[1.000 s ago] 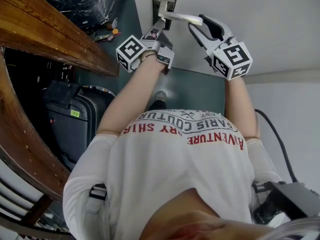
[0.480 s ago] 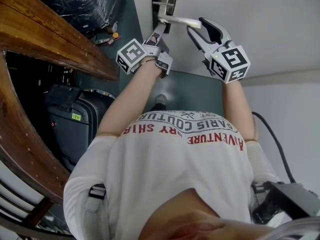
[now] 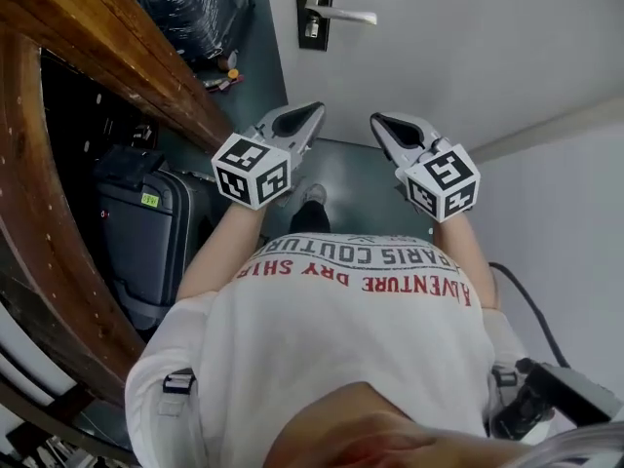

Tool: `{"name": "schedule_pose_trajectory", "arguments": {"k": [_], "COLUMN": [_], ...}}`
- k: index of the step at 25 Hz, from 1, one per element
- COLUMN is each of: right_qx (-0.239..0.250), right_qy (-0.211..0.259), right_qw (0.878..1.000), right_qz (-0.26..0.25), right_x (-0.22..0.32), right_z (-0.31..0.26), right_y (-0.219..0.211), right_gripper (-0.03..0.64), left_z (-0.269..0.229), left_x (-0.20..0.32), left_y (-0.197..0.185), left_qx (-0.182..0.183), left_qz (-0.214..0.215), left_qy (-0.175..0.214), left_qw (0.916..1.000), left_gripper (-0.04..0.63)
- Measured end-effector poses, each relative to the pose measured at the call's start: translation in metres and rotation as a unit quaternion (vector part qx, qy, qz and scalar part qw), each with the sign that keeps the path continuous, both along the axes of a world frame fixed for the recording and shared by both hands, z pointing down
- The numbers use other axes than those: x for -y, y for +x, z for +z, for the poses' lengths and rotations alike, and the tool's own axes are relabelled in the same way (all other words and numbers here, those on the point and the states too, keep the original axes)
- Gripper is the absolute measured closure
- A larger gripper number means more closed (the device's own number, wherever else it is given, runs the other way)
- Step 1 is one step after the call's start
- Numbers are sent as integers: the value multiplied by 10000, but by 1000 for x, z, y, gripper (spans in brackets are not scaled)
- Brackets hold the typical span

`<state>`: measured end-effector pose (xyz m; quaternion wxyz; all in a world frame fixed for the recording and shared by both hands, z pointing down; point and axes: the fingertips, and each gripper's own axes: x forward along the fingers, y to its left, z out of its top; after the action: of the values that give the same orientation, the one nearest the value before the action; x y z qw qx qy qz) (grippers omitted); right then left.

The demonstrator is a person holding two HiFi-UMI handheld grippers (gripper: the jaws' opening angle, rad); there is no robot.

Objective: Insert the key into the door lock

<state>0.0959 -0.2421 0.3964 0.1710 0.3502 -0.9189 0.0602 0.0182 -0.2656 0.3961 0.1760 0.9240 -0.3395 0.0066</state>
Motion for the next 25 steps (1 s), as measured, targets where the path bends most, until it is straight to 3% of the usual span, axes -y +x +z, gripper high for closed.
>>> {"name": "schedule_pose_trajectory", "arguments": {"k": [3, 9, 17, 25], "right_qx": [245, 315, 282, 268], "right_qy": [-165, -467, -408, -432], "right_qw": [9992, 9955, 9970, 9976], "right_qz": [-277, -755, -597, -461], "right_x": [-68, -175, -304, -492], "right_z": [4, 14, 8, 7], "right_y": [-12, -42, -60, -125], "right_gripper": [615, 615, 615, 615], "left_z": [-2, -3, -2, -4], "left_x": [-84, -203, -323, -509], "left_y": [12, -2, -22, -77], "left_qx": [522, 1087, 1076, 1143], "left_qz": [355, 334, 496, 862], "left_qy": [136, 101, 26, 69], "left_qw": [9979, 9935, 9930, 9897], "left_gripper": [594, 594, 594, 594]}}
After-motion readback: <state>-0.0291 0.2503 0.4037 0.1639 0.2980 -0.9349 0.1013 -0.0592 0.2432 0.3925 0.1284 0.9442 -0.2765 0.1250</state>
